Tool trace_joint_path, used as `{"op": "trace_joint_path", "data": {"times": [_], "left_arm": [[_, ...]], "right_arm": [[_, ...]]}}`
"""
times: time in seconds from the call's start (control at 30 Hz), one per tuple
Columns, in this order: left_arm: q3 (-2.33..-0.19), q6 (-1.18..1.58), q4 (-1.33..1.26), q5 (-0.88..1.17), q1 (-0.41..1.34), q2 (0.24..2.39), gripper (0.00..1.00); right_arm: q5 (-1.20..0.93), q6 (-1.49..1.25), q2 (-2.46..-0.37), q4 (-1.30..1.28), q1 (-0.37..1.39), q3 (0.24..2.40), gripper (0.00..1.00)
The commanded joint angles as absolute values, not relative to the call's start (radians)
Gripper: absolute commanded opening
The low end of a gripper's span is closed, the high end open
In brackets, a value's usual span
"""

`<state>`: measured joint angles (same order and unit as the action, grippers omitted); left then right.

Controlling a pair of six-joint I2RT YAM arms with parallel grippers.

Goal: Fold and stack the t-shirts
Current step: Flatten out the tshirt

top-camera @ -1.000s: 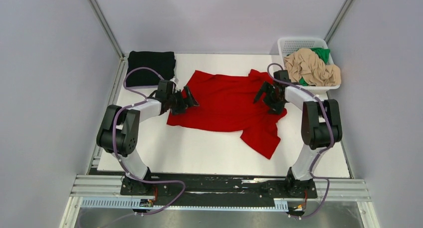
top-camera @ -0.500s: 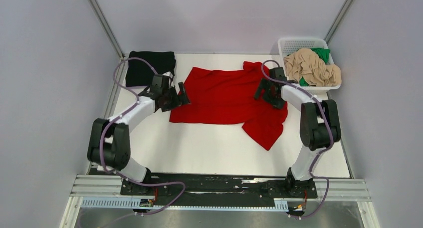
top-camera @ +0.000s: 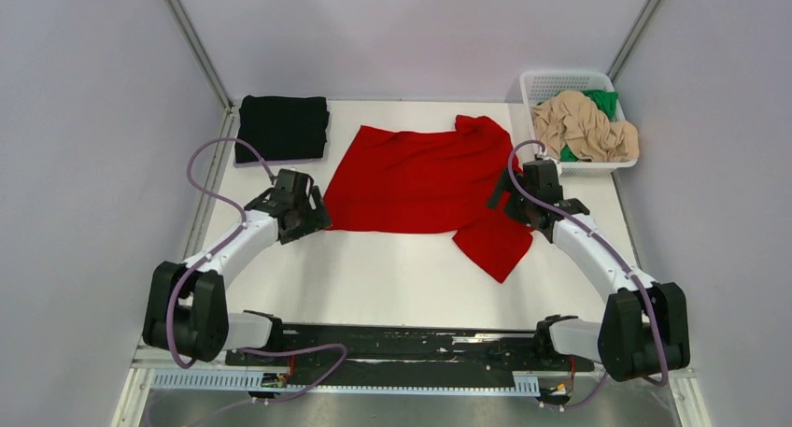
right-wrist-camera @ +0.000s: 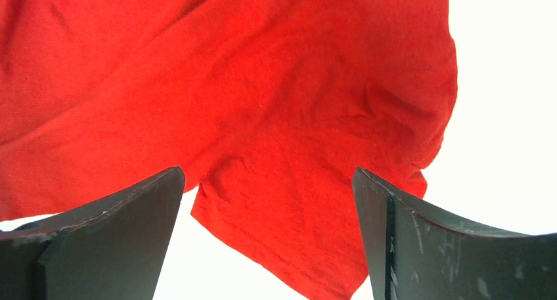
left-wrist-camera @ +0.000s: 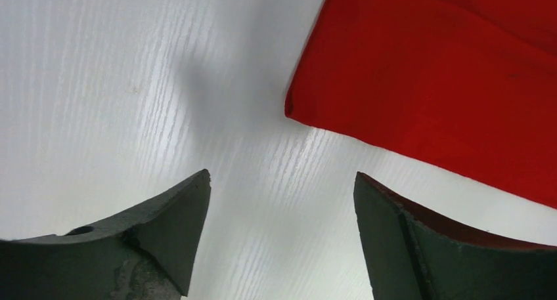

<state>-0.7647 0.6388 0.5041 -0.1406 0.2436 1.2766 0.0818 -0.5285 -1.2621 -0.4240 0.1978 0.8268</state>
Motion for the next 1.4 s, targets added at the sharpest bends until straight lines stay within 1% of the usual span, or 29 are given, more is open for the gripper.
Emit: {"op": "trace_joint_path", "data": {"times": [0.0,0.07,0.17,0.27,0.43,0.53,0.77,0.87,1.1,1.13,1.17,1.2,1.23,1.27,1.37], "left_arm": [[-0.799,0.689,0.414,-0.131,0.239,1.383,0.82],[-0.821,0.693,0.402,-0.115,0.239,1.442,0.76],[-0.840,0.688,0.387,-0.095,0.238,1.506,0.70],[-0.853,0.688,0.377,-0.081,0.239,1.559,0.61],[-0.845,0.684,0.341,-0.062,0.239,1.591,0.56],[-0.843,0.672,0.318,-0.011,0.240,1.609,0.48],[-0.864,0.663,0.326,-0.064,0.242,1.650,0.45],[-0.877,0.667,0.321,-0.067,0.241,1.662,0.41],[-0.906,0.653,0.318,-0.074,0.241,1.690,0.22],[-0.911,0.651,0.318,-0.076,0.241,1.694,0.17],[-0.914,0.646,0.319,-0.076,0.241,1.696,0.15],[-0.918,0.644,0.319,-0.077,0.242,1.701,0.05],[-0.920,0.637,0.318,-0.076,0.241,1.702,0.02],[-0.923,0.634,0.320,-0.072,0.241,1.705,0.00],[-0.926,0.622,0.336,-0.068,0.241,1.694,0.00]], "right_arm": [[0.090,-0.537,-1.205,-0.360,0.196,0.772,1.00],[0.093,-0.545,-1.188,-0.364,0.194,0.753,1.00],[0.102,-0.548,-1.171,-0.376,0.193,0.734,1.00],[0.119,-0.545,-1.161,-0.394,0.193,0.727,1.00],[0.138,-0.540,-1.162,-0.411,0.193,0.724,1.00],[0.140,-0.543,-1.172,-0.413,0.193,0.727,1.00],[0.130,-0.540,-1.174,-0.415,0.194,0.729,1.00],[0.128,-0.538,-1.163,-0.435,0.193,0.726,1.00],[0.125,-0.566,-1.105,-0.575,0.194,0.715,1.00],[0.126,-0.573,-1.094,-0.597,0.193,0.710,1.00],[0.128,-0.579,-1.084,-0.617,0.194,0.708,1.00],[0.131,-0.587,-1.074,-0.637,0.193,0.705,1.00],[0.130,-0.594,-1.065,-0.655,0.193,0.702,1.00],[0.127,-0.600,-1.057,-0.671,0.194,0.700,1.00],[0.120,-0.633,-1.041,-0.730,0.195,0.702,1.00]]}}
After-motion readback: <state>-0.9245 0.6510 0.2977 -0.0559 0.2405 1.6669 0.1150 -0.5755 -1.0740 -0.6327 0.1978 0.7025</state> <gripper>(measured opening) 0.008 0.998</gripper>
